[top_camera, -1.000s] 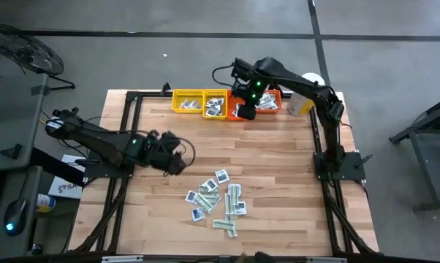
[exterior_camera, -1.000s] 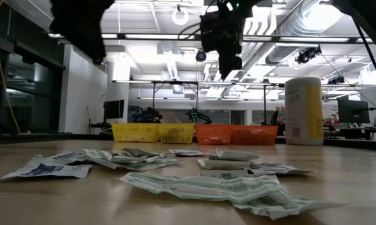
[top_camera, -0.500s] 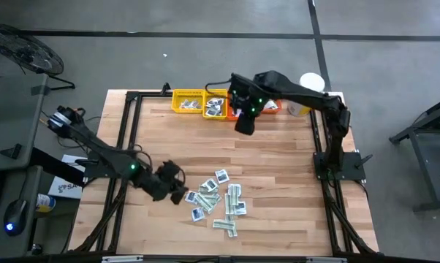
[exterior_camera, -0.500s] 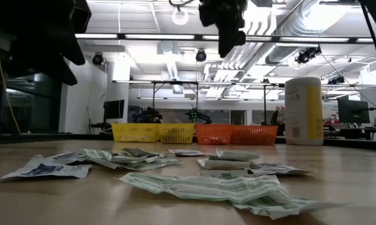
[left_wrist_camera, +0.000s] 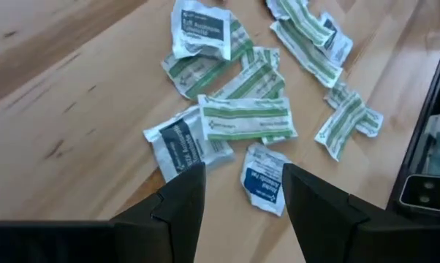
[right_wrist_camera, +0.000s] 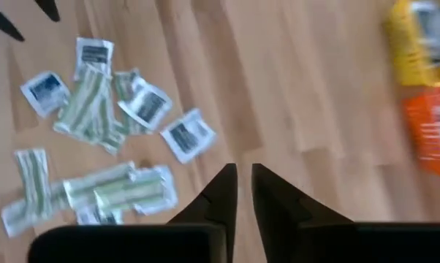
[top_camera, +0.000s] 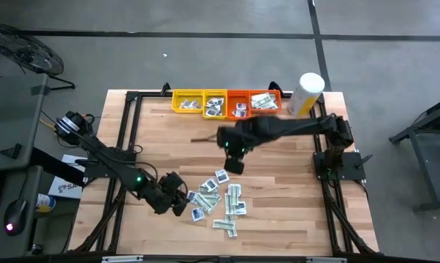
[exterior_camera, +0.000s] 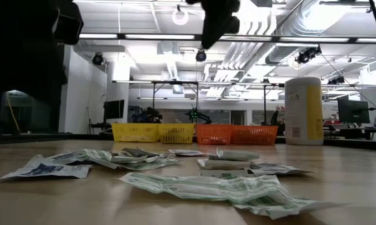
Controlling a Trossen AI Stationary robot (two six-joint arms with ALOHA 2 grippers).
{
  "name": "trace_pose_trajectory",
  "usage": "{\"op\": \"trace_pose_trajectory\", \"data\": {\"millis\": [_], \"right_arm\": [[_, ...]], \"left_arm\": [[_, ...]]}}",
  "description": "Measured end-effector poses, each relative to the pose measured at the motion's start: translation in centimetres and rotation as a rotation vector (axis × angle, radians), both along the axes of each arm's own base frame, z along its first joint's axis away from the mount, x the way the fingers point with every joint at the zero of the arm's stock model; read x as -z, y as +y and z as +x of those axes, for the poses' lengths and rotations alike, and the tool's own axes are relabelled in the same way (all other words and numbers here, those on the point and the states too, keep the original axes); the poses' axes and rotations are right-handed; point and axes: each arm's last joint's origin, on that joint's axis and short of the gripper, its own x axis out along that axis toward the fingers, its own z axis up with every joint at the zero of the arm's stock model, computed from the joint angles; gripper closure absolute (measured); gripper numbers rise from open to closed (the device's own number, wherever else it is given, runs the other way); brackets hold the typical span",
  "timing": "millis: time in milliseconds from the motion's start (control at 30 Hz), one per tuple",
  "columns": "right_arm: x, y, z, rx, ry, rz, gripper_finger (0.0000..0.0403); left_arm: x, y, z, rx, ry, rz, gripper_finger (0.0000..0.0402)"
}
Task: Pick & Place First Aid Supplies
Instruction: Put the gray packet into the right yellow bin
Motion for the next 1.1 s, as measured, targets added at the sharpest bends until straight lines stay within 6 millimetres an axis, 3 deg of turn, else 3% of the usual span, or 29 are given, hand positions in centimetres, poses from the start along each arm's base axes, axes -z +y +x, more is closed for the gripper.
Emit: {"op": "trace_pose_trajectory", "data": {"millis": [133,267,600,800,1100], "right_arm": [[3.7,2.4,0.7,0.062,-0.029,0.046,0.0395],[7.3,3.9,0.8,0.128,-0.062,0.099,0.0398],[14.1,4.4,-0.1,0.239,-0.137,0.17,0.0402],[16.6,4.6,-0.8,0.258,-0.211,0.219,0.0402],[17.7,4.8,-1.3,0.281,-0.246,0.216,0.0403]], "left_arm": [[0.1,0.4,0.4,-0.028,-0.015,0.021,0.022],[-0.1,1.7,1.6,-0.03,-0.044,0.047,0.022],[-0.5,7.1,4.7,-0.005,-0.064,0.089,0.022],[-0.3,9.2,6.0,0.022,-0.083,0.081,0.022],[2.2,11.1,8.1,0.021,-0.078,0.038,0.022]]}}
